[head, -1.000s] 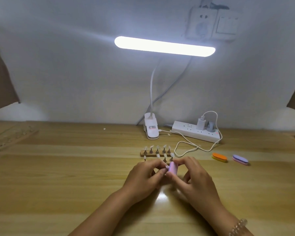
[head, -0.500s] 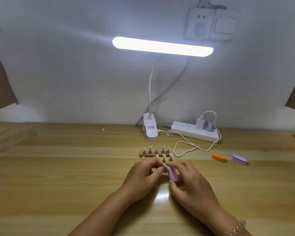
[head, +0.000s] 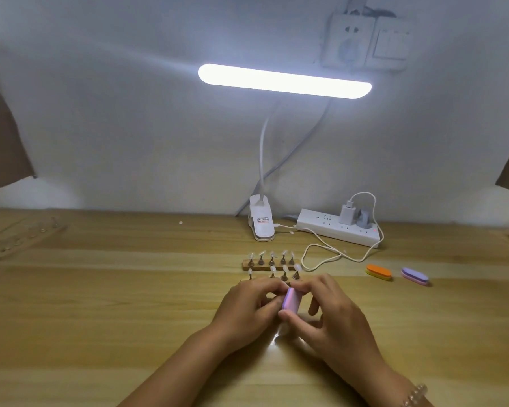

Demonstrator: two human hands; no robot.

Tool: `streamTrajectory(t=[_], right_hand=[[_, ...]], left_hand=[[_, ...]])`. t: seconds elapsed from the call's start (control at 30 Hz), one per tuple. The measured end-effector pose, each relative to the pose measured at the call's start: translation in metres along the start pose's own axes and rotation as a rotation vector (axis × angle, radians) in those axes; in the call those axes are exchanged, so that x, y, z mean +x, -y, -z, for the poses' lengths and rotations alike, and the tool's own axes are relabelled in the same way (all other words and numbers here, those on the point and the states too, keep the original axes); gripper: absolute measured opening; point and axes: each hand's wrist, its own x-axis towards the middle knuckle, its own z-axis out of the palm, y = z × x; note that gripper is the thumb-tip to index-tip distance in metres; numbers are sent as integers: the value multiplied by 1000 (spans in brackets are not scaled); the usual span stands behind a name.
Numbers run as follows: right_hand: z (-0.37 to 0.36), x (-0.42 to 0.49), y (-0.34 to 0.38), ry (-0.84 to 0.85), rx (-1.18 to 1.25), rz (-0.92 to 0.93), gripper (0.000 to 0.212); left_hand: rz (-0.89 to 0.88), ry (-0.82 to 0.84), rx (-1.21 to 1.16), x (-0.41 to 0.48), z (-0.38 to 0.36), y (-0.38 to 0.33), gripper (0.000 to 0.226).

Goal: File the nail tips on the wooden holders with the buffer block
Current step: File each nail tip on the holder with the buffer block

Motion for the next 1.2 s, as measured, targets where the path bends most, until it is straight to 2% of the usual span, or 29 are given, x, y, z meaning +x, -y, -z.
streamTrajectory(t=[0.13,0.27,0.43,0.57,0.7,0.83,0.97,1.1,1.2], right_hand=[[0,5,-7,-82,43,-107,32],[-3,1,-2,1,-45,11,35],[0,6,-8,-71,-1,-101,30],[-3,0,0,-2,-50,15,35],[0,6,-8,-57,7,-124,31],[-4,0,0,1,-40,-20,35],[-1,4,-5,-40,-19,-127,31],[-3,0,-1,30,-86,-34,36],[0,4,-2,-16,-31,-109,35]], left_hand=[[-6,-3,5,0,-1,0,13],[8,-5,-28,0,1,-1,14],[-4,-2,-13,0,0,-2,13],[9,-4,-62,1,2,-2,14],[-3,2,-52,1,2,-2,11],[10,-3,-68,1,2,-2,12],[10,-10,-55,2,2,-1,12],[18,-1,-89,2,2,-2,11],[29,-6,-119,2,2,-4,14]])
